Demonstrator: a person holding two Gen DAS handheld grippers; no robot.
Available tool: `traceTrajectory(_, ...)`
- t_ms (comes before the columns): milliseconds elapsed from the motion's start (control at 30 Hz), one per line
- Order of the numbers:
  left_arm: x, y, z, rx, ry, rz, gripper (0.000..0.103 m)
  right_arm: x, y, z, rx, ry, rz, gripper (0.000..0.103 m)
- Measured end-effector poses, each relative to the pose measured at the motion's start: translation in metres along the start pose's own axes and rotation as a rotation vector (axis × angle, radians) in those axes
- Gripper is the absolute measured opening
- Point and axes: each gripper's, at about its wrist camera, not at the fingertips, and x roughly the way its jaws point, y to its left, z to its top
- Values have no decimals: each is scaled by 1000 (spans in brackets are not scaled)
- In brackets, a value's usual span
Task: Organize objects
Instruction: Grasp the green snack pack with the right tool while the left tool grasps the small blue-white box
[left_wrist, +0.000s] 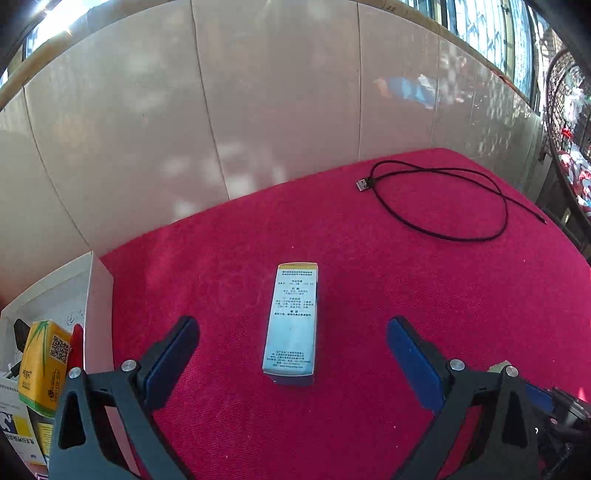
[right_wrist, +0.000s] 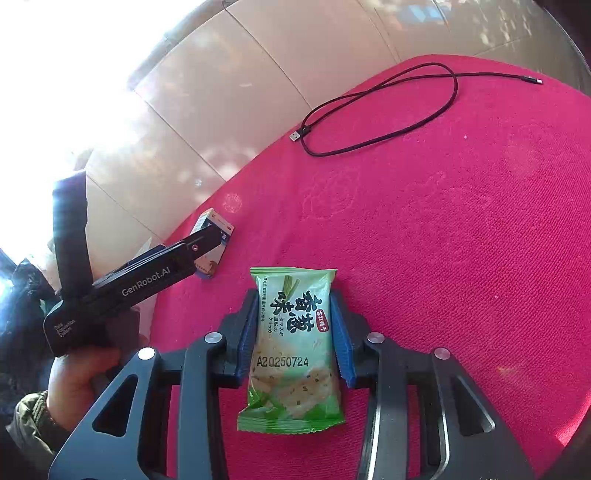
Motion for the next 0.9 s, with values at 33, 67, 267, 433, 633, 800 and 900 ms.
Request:
traceTrajectory(33,4,1,-1,-13,12,-3,93,0,-1,0,1,1,3,37)
traceTrajectory(67,7,2,-4,-26,25,-9,93,-1,-1,0,2,1,6,37)
traceTrajectory(267,18,3,-9,-30,55,-9,68,0,-4,2,1,3,6,37)
traceTrajectory(433,19,1,-8,-24,55,-19,67,-1,-3,0,-3,3,3,37)
traceTrajectory(633,21,2,-6,-29,57,-23,68,-2,-3,0,-5,4,3,37)
traceTrajectory(800,22,1,-6,-32,59,-25,67,-2,-3,0,-5,4,3,37)
traceTrajectory(900,22,1,-6,-32,59,-25,67,-2,-2,0,-5,4,3,37)
